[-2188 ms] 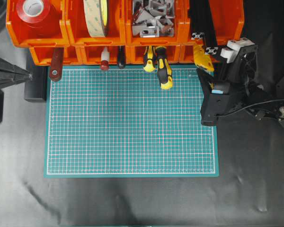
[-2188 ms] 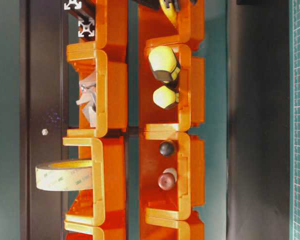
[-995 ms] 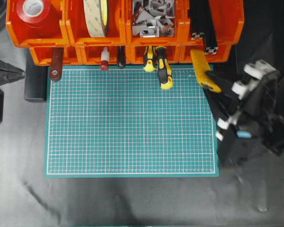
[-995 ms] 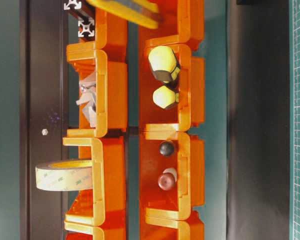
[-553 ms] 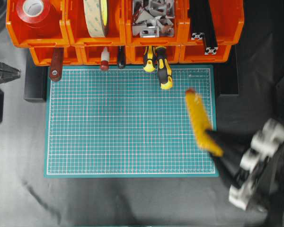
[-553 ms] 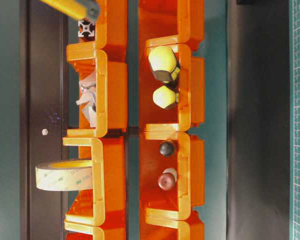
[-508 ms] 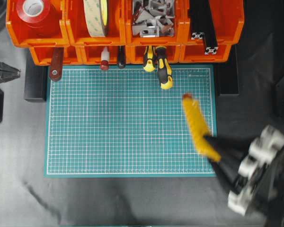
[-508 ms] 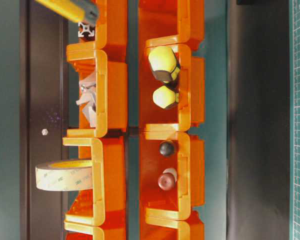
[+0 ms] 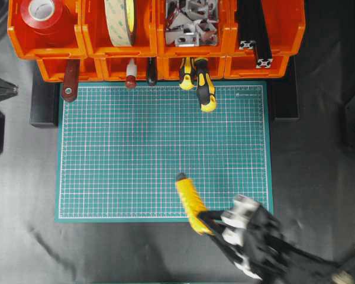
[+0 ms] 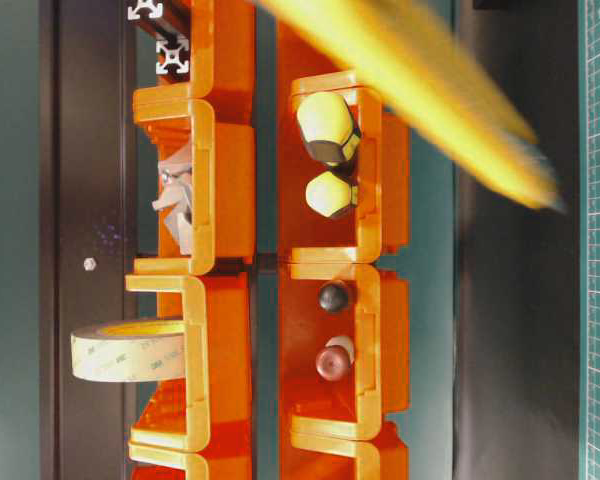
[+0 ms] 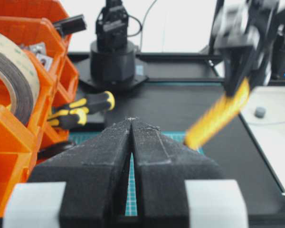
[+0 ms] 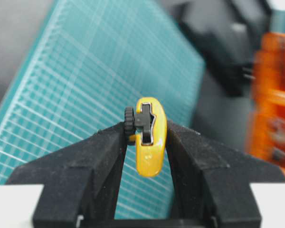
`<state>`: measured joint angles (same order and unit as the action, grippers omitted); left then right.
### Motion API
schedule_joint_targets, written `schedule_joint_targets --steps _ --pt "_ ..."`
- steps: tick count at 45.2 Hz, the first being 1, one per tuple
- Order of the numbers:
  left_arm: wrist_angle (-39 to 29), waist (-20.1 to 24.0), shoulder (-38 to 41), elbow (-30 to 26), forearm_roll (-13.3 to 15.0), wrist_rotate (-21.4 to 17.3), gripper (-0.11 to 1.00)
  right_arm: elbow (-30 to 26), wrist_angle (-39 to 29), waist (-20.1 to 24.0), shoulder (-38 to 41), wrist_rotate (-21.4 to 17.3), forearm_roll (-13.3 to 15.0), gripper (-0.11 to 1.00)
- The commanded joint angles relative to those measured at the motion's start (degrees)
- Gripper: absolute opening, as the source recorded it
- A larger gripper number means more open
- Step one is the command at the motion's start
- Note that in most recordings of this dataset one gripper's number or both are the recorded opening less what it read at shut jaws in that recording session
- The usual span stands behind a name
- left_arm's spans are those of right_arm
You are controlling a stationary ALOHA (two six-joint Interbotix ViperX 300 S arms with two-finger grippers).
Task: Pick cutter from container rack with right arm.
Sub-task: 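Pull the cutter out of the rack and carry it over the mat, then lower the cutter onto the mat center and open the right gripper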
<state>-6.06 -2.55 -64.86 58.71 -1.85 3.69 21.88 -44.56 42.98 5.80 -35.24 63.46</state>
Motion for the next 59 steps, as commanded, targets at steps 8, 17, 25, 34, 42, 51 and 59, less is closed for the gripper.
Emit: schedule_joint_targets --steps 8,17,25,34,42,51,59 --pt "1.1 -0.3 0.2 -1.6 -0.2 0.2 0.00 1.5 15.2 -10.5 2.5 0.4 3.7 0.27" --pt "1.1 0.1 -0.4 -1.8 -0.2 0.0 0.00 1.9 20.4 -18.1 4.6 0.5 5.7 0.27" --pt "0.9 0.4 -0.6 -1.8 -0.2 -0.3 0.00 2.7 22.9 -21.9 6.1 0.5 6.2 0.27" --pt "0.8 0.4 -0.6 -1.8 -0.2 -0.5 0.00 3.2 24.1 -23.1 7.3 0.4 6.2 0.27" --pt "0.6 0.4 -0.7 -1.8 -0.2 -0.8 0.00 4.1 25.7 -23.1 7.2 0.1 5.5 0.27" --pt "0.1 0.6 -1.1 -1.7 -0.2 -0.8 0.00 5.3 26.3 -23.1 7.2 0.1 4.0 0.27" --pt "-0.6 0.8 -1.7 -1.7 -0.2 -0.8 0.00 6.9 28.2 -23.1 7.0 0.0 1.5 0.27"
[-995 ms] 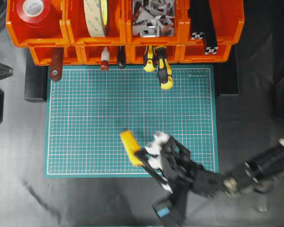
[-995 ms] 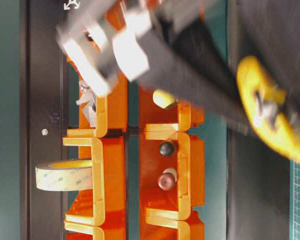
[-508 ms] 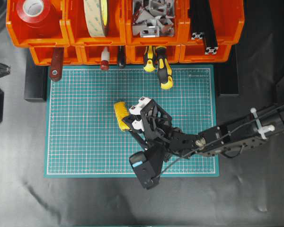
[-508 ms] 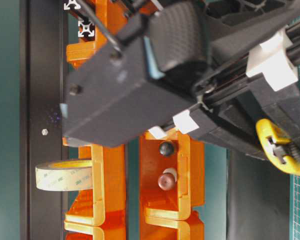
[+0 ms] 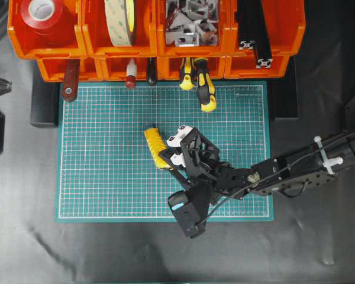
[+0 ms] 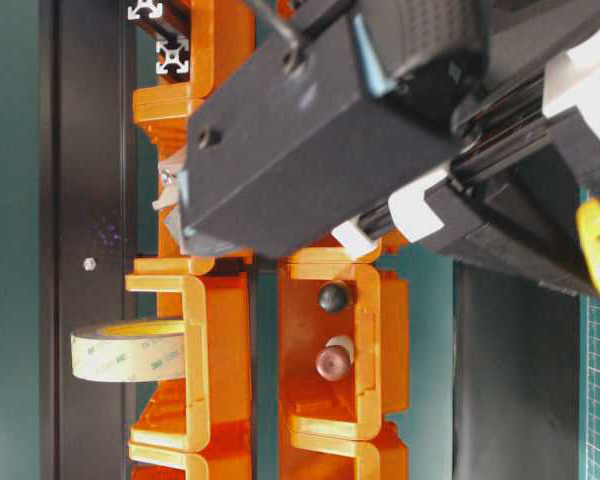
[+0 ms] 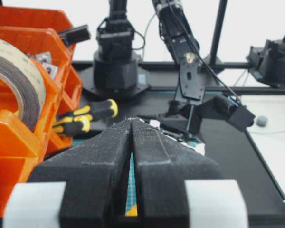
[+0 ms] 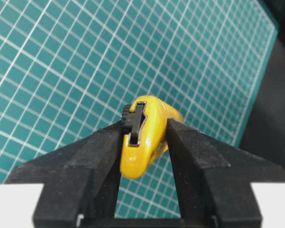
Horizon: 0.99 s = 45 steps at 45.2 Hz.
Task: Pick cutter from container rack with right arm.
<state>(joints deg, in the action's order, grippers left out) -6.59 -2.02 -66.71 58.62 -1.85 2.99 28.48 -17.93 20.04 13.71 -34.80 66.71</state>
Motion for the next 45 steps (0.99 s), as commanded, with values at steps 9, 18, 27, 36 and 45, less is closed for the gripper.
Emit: schedule_joint_targets --steps 9,18,27,36,45 --pt "-0.3 0.4 -0.1 -1.7 -0.2 -0.1 0.00 1.0 4.1 -0.2 -0.6 -0.4 -5.4 0.48" --pt "-0.3 0.5 -0.2 -1.8 -0.3 -0.1 0.00 1.1 3.3 -0.1 -0.4 -0.5 -9.1 0.78" --pt "-1.2 0.5 -0.6 -1.8 -0.2 0.4 0.00 1.5 3.3 0.4 -1.7 -0.5 -16.0 0.80" --pt "-3.8 -0.4 -0.7 -1.8 -0.3 1.6 0.00 1.8 3.1 1.1 -8.1 -1.8 -23.9 0.80" --pt "-6.7 -1.5 -1.1 -2.0 -0.2 2.7 0.00 4.7 3.7 1.1 -18.0 -9.7 -25.5 0.80"
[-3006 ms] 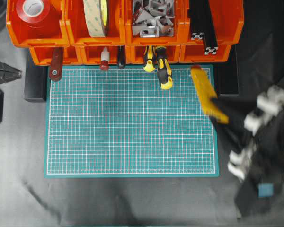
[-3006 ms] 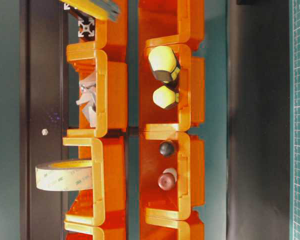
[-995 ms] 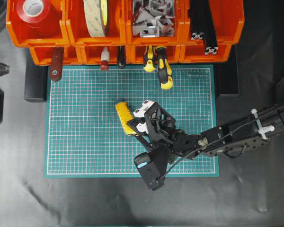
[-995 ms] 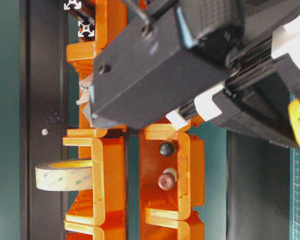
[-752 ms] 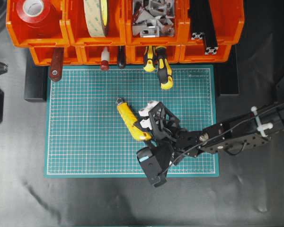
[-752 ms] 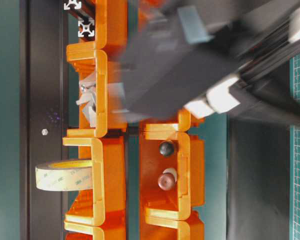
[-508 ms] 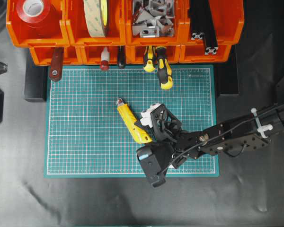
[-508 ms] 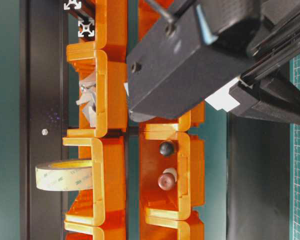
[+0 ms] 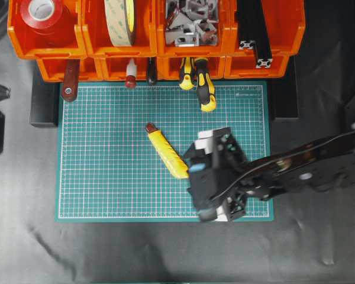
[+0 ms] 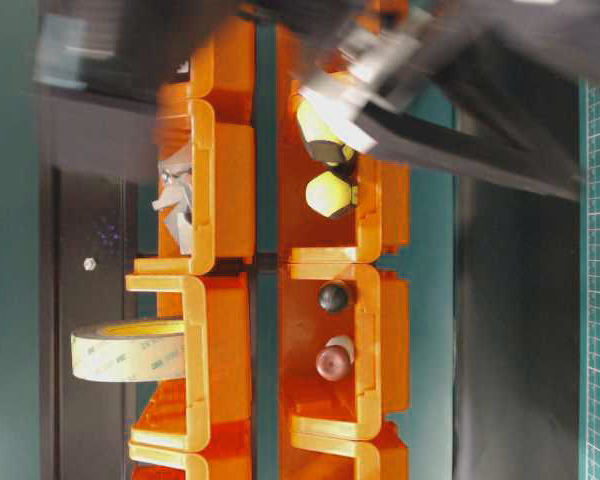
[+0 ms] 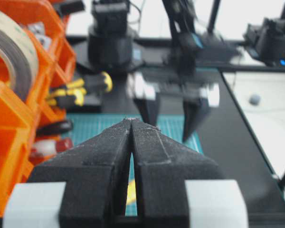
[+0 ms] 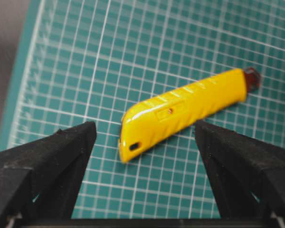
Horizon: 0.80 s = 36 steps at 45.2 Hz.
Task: Pick cutter from container rack with right arm.
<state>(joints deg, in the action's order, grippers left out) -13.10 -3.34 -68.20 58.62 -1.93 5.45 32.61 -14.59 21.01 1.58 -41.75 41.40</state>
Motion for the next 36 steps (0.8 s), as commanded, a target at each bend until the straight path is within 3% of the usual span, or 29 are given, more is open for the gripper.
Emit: schedule_joint_targets --steps 1,16,26,36 --pt "-0.3 -0.2 0.3 -2.1 -0.1 0.3 0.00 1.0 0.4 0.2 -7.0 -3.7 -0.2 0.80" --pt "-2.7 -0.3 -0.9 -2.6 -0.1 0.4 0.00 9.7 2.8 1.8 -28.3 -12.8 -0.2 0.80" --pt "-2.8 -0.2 -0.7 -2.5 -0.1 0.3 0.00 14.3 5.2 1.9 -38.7 -13.8 -0.2 0.80" --pt "-2.7 -0.2 -0.8 -2.5 -0.1 0.4 0.00 17.1 1.0 1.7 -46.8 -13.8 -0.1 0.80"
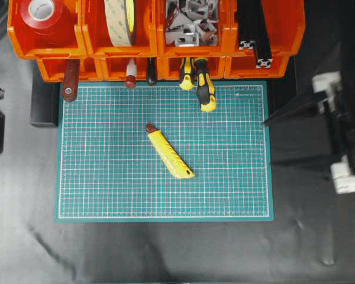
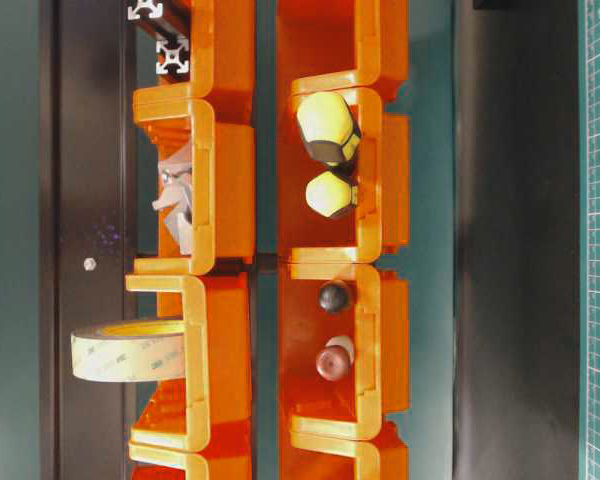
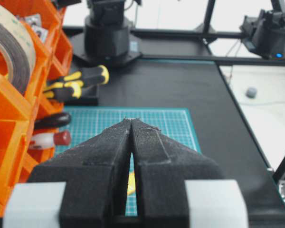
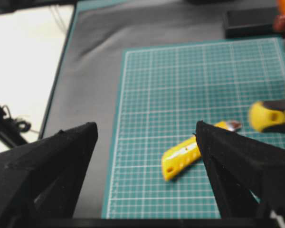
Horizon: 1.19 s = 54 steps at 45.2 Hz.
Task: Pick cutter from container rack with right arm.
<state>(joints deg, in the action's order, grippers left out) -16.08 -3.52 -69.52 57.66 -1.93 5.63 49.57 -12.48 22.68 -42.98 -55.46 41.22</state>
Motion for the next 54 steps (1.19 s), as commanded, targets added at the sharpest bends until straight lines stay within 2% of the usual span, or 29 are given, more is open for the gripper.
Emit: schedule_joint_targets --steps 1,23,54 --pt "0.3 0.0 0.5 -1.6 -0.1 0.3 0.00 0.4 -1.4 0.0 -2.8 -0.1 0.1 0.80" --pt "0.3 -0.2 0.7 -1.5 -0.1 0.4 0.00 3.5 -2.5 -0.2 -5.4 -0.4 0.1 0.80" --pt "2.4 -1.0 1.4 -1.1 -0.2 0.4 0.00 6.4 -6.1 -4.1 -12.9 -0.3 0.1 0.80"
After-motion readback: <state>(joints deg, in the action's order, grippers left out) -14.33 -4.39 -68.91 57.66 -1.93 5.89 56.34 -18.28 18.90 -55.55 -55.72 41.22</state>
